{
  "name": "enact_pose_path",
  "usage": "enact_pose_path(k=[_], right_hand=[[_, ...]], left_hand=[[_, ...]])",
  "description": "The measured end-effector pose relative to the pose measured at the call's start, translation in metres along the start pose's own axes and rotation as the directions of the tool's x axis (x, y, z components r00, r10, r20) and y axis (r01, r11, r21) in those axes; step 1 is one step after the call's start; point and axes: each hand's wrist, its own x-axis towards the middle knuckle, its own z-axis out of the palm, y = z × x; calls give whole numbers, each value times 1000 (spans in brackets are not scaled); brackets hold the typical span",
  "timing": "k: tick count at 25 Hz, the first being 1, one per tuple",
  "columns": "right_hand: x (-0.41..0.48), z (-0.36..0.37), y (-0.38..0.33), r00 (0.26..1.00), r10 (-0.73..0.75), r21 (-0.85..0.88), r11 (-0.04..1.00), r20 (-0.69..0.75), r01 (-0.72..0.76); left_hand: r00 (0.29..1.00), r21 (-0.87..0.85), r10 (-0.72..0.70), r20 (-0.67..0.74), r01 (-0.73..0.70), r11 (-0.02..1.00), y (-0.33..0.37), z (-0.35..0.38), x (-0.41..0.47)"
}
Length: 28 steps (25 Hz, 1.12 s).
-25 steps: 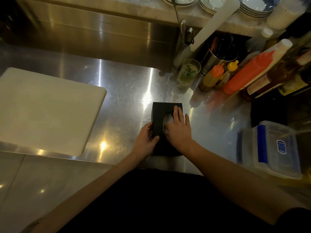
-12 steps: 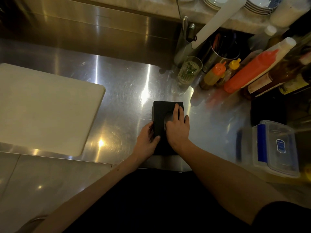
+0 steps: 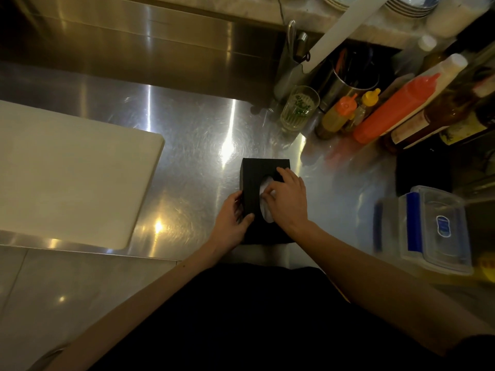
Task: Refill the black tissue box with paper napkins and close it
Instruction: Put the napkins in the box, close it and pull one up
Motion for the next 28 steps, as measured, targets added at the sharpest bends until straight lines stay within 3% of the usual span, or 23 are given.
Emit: enact_pose_path(k=[9, 28], right_hand=[[-16, -12, -1, 991, 95, 333, 941, -92, -59], [-29, -18, 9, 994, 101, 521, 851, -49, -61]], left_hand=[[999, -15, -32, -1, 32, 999, 2, 0, 1], [1000, 21, -30, 5, 30, 999, 1, -1, 1]])
